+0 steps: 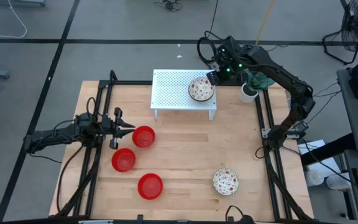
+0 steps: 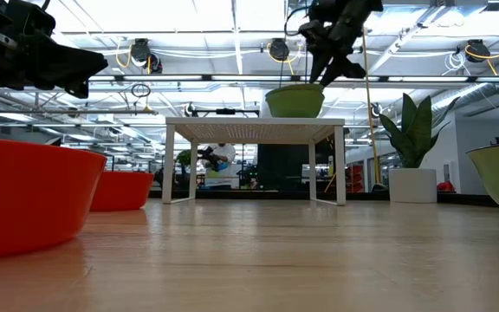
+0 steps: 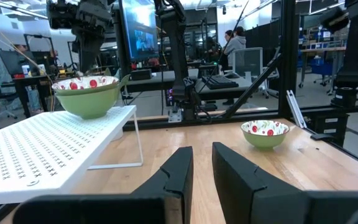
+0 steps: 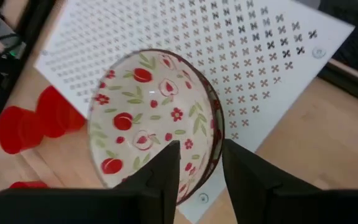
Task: Pick & Place Mini bowls
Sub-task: Stack the white patterned bowl on the white patterned bowl on the shelf
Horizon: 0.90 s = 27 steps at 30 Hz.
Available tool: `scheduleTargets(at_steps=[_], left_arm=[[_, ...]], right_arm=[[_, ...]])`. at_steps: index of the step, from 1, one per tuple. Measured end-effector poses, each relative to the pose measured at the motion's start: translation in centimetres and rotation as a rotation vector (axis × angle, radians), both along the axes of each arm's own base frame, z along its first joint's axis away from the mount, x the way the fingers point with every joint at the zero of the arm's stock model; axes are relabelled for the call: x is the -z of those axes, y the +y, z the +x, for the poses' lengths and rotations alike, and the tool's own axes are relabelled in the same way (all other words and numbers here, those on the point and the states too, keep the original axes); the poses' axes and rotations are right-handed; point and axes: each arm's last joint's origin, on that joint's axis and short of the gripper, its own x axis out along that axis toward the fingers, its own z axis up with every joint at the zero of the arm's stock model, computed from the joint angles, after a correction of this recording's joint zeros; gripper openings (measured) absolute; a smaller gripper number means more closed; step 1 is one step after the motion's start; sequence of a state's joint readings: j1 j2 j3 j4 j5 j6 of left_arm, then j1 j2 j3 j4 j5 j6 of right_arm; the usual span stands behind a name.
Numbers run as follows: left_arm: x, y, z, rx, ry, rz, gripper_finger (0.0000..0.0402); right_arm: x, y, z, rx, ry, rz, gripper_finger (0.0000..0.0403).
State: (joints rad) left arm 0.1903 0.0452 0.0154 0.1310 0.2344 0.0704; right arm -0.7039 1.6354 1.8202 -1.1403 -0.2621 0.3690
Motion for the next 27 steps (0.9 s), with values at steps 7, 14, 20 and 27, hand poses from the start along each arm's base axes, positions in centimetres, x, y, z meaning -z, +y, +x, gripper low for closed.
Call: scheduleTargets(at_steps=[7, 14, 20, 27], left_arm=[[0.0, 0.0, 0.0, 0.0, 0.0, 0.0, 0.0065], [0.0, 0.0, 0.0, 0.0, 0.0, 0.0, 0.0065], [0.0, 0.0, 0.0, 0.0, 0.0, 0.0, 0.0065], [0.0, 0.0, 0.0, 0.0, 0.0, 0.0, 0.0065]], right_arm=[[-2.1, 2.6, -1.0, -0.072, -0.034, -0.049, 0.0106], [-3.1, 7.4, -1.2, -0.19, -0.055, -0.047, 0.0105], [-1.3, 11.9, -1.3, -0.238, -0.026, -0.012, 0.0105], [2.3, 16.8, -1.8, -0.336, -0.014, 0.057, 0.0105]])
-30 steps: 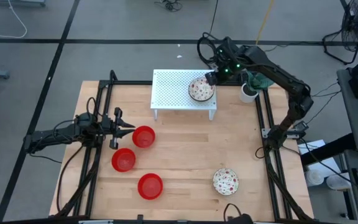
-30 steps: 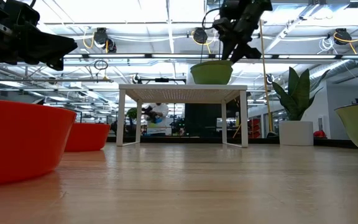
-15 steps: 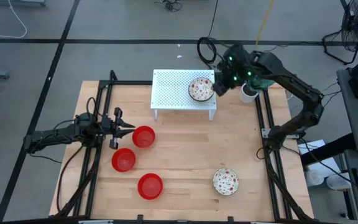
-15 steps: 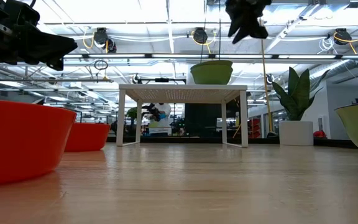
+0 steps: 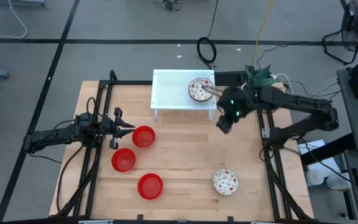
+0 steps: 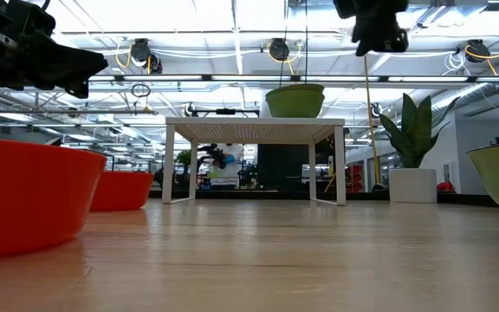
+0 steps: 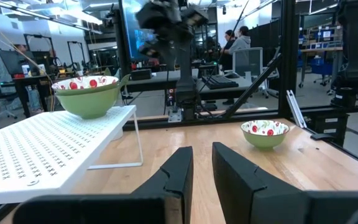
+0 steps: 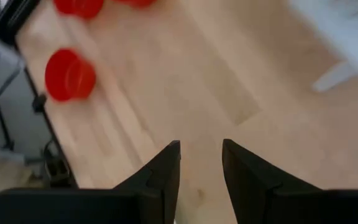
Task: Pick & Place Mini bowls
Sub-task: Stack the white patterned bowl on the white patterned bowl on the shelf
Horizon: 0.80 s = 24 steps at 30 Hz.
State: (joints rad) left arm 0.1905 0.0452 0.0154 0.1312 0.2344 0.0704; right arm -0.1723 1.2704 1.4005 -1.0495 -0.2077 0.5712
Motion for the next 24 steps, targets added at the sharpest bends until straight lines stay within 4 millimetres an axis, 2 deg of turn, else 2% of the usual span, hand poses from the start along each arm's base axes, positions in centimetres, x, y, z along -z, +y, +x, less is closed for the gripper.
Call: scheduleTargets(at_steps=[9, 17, 20, 24], left_arm=[[0.0, 0.0, 0.0, 0.0, 0.0, 0.0, 0.0065], [0.0, 0.0, 0.0, 0.0, 0.0, 0.0, 0.0065], [0.0, 0.0, 0.0, 0.0, 0.0, 0.0, 0.0065], [0.0, 0.0, 0.0, 0.0, 0.0, 0.0, 0.0065]], right_arm=[[3.9, 6.0, -0.2, -0.26, -0.114, -0.003, 0.0105], [7.5, 10.1, -0.7, -0.327, -0.187, 0.071, 0.0105], [7.4, 11.8, -0.4, -0.375, -0.308, 0.072, 0.0105], [5.7, 14.6, -0.2, -0.436, -0.539, 0.064, 0.0105]])
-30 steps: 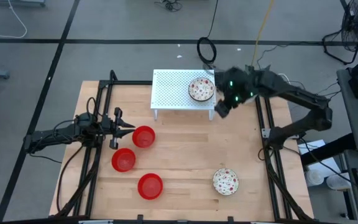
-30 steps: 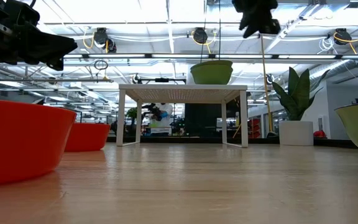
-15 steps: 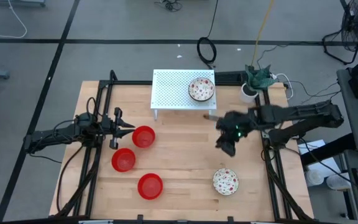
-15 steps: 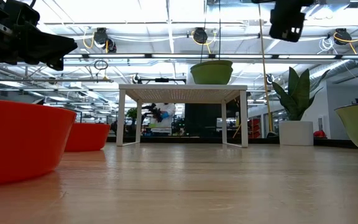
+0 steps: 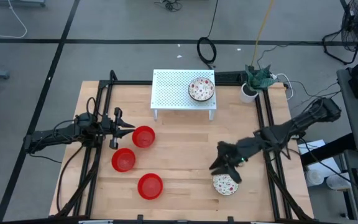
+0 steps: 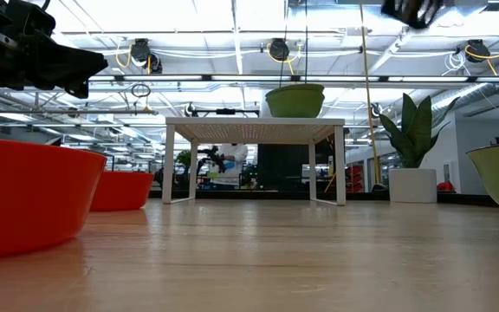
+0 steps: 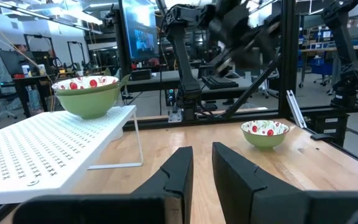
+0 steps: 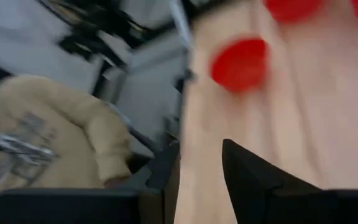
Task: Pick & Place Mini bowls
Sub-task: Stack the white patterned bowl on the white patterned bowl on the shelf
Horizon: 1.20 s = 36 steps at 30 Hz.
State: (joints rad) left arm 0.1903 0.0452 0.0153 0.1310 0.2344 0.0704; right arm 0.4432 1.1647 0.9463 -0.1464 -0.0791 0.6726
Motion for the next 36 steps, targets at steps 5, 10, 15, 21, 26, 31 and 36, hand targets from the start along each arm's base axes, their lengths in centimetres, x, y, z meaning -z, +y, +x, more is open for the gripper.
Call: scheduleTargets(at_steps=[5, 10, 15, 21, 26, 31, 36], left_arm=[[0.0, 0.0, 0.0, 0.0, 0.0, 0.0, 0.0065], [0.0, 0.0, 0.0, 0.0, 0.0, 0.0, 0.0065], [0.0, 0.0, 0.0, 0.0, 0.0, 0.0, 0.0065], [0.0, 0.0, 0.0, 0.0, 0.0, 0.0, 0.0065], [0.0, 0.0, 0.0, 0.0, 0.0, 0.0, 0.0065], [0.0, 0.0, 0.0, 0.0, 0.0, 0.0, 0.0065], [0.0, 0.0, 0.0, 0.0, 0.0, 0.0, 0.0065]], right_arm=[[-1.4, 3.0, -1.3, -0.011, -0.153, -0.08, 0.0102], [-3.0, 4.0, -2.4, 0.09, -0.057, -0.19, 0.0085], [-4.0, 5.2, -1.4, 0.131, 0.148, -0.237, 0.0069], [-2.4, 7.3, 1.8, 0.11, 0.439, -0.261, 0.0061], [1.4, 7.2, 2.2, 0.148, 0.789, -0.332, 0.006], [3.5, 6.3, 1.4, 0.232, 1.063, -0.457, 0.0062], [4.1, 6.2, 1.6, 0.24, 1.02, -0.514, 0.0068]])
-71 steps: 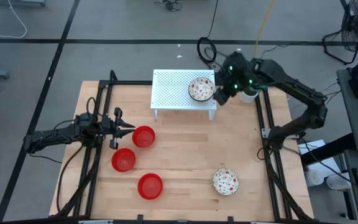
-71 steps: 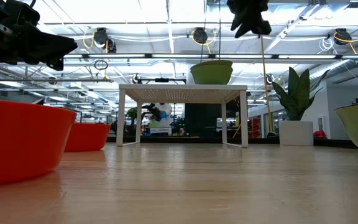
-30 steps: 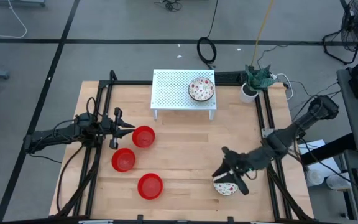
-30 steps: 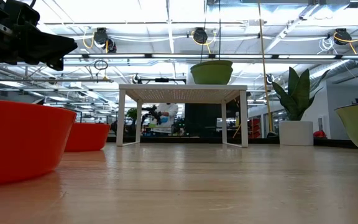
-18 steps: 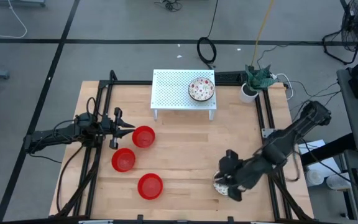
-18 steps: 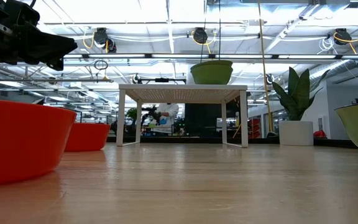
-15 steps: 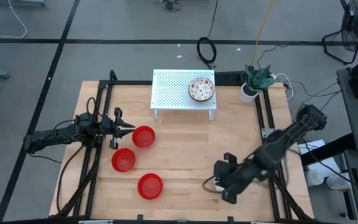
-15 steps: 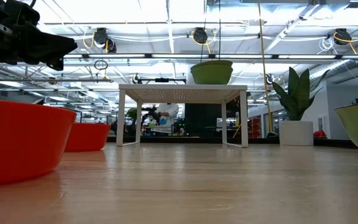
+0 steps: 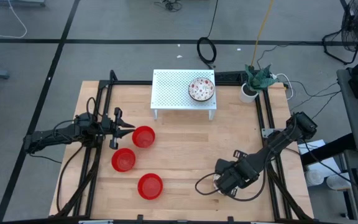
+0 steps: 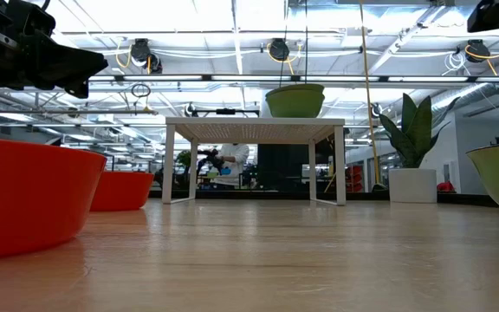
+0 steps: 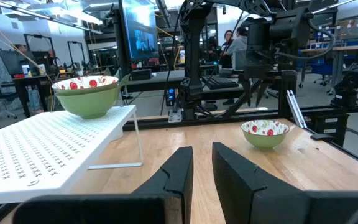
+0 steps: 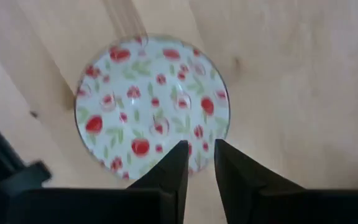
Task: Pick & Place Mini bowls
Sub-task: Stack the white patterned bowl on the white patterned bowl on the shelf
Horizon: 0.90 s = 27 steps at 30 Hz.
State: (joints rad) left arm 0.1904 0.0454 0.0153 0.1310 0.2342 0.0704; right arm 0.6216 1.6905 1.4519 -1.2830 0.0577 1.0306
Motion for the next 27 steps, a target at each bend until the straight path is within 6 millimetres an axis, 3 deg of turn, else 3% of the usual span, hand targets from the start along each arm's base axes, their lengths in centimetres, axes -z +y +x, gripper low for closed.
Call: scheduleTargets(at_steps=[15, 27], left_arm=[[0.0, 0.0, 0.0, 0.0, 0.0, 0.0, 0.0065], [0.0, 0.0, 0.0, 0.0, 0.0, 0.0, 0.0065]], right_arm=[[3.8, -1.1, -0.6, -0.076, 0.0, -0.112, 0.0158], [6.4, -1.4, -1.0, -0.064, -0.001, -0.074, 0.0166]])
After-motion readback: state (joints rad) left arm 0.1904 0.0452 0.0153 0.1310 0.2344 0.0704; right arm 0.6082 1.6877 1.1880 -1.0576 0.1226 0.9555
